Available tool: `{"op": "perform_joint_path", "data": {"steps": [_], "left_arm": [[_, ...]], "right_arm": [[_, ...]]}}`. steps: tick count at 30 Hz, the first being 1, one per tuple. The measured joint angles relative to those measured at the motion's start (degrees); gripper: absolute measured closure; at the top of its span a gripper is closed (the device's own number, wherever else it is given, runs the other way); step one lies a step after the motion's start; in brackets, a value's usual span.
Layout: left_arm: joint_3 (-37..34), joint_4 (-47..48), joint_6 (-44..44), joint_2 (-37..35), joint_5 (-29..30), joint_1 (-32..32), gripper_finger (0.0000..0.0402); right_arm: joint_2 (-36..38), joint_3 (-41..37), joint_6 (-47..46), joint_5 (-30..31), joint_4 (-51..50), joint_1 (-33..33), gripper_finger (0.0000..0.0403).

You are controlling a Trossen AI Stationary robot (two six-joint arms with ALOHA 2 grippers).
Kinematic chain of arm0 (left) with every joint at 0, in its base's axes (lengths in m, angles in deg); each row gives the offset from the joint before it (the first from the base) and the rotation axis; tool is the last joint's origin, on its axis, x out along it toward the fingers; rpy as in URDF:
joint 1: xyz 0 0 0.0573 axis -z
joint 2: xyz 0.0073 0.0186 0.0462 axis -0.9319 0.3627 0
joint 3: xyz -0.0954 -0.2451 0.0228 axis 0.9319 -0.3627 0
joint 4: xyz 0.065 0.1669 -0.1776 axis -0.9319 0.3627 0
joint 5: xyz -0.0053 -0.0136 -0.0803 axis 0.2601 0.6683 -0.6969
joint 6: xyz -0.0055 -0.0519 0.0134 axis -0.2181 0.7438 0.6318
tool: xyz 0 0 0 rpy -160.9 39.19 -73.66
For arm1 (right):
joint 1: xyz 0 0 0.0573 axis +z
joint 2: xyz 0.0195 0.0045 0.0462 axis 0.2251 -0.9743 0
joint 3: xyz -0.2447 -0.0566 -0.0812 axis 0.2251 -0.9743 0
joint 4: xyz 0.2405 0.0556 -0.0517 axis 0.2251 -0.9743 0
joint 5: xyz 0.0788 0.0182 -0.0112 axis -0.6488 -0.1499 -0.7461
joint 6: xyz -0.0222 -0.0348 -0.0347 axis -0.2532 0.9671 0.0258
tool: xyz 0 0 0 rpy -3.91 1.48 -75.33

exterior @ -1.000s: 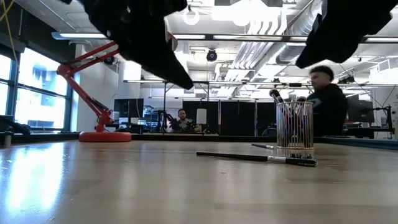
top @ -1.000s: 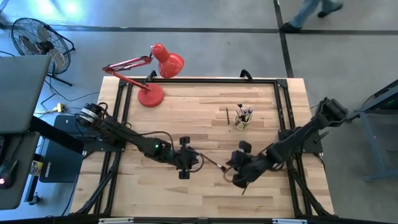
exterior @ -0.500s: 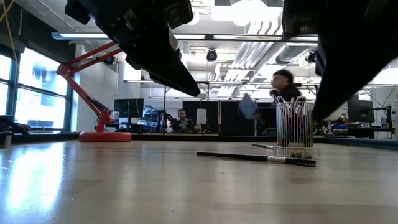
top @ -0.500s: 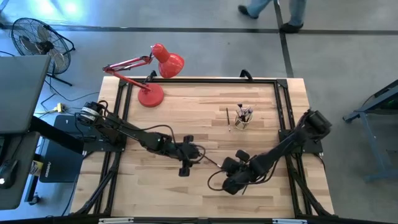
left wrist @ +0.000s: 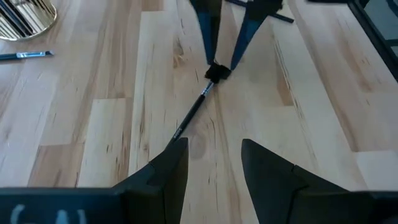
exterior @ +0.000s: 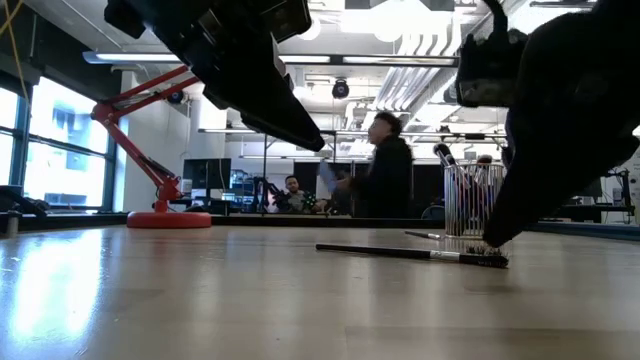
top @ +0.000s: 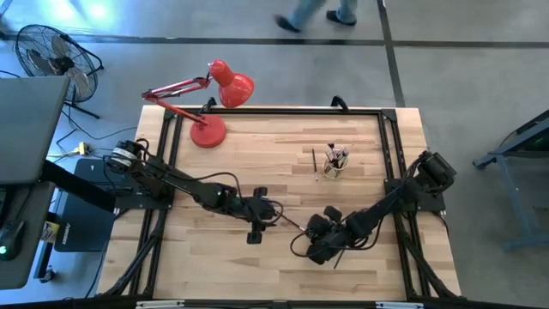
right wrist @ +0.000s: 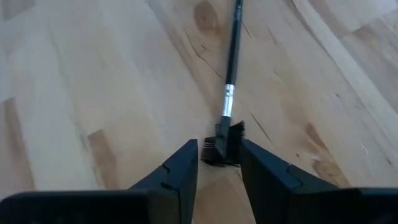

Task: Put items in baskets/containers
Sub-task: Put the black brush into the gold holder

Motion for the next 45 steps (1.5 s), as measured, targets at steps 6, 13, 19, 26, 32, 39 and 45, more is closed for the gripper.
{"op": "perform_joint_path", "data": {"steps": [6, 13, 19, 26, 32, 39, 45], "left_arm": [[0.0, -0.4, 0.2, 0.0, 0.0, 0.0, 0.0255], [0.0, -0.7, -0.1, 0.0, 0.4, 0.0, 0.0255], [0.0, -0.7, 0.1, 0.0, 0.4, 0.0, 0.0255], [0.0, -0.7, 1.9, 0.0, 0.4, 0.0, 0.0255], [0.0, -0.7, 1.9, 0.0, 0.4, 0.0, 0.0255], [0.0, -0.6, 4.2, 0.0, 0.3, 0.0, 0.0255], [0.0, -0.6, 4.3, 0.0, 0.3, 0.0, 0.0255]], "right_arm": [[0.1, -2.3, 0.8, -1.2, 0.7, -1.0, 0.0288], [0.2, -3.3, 5.5, 0.5, 1.2, -1.1, 0.0356], [0.1, -3.4, 11.7, 1.5, 3.1, -1.1, 0.0390], [0.1, -3.4, 15.5, 2.3, 3.1, -1.1, 0.0401], [0.0, -0.6, 17.8, 3.7, -1.0, -1.0, 0.0402], [0.0, 1.4, 21.2, -0.7, -4.0, -1.0, 0.0398], [0.0, 1.4, 20.4, -1.1, -6.6, -1.0, 0.0365]]}}
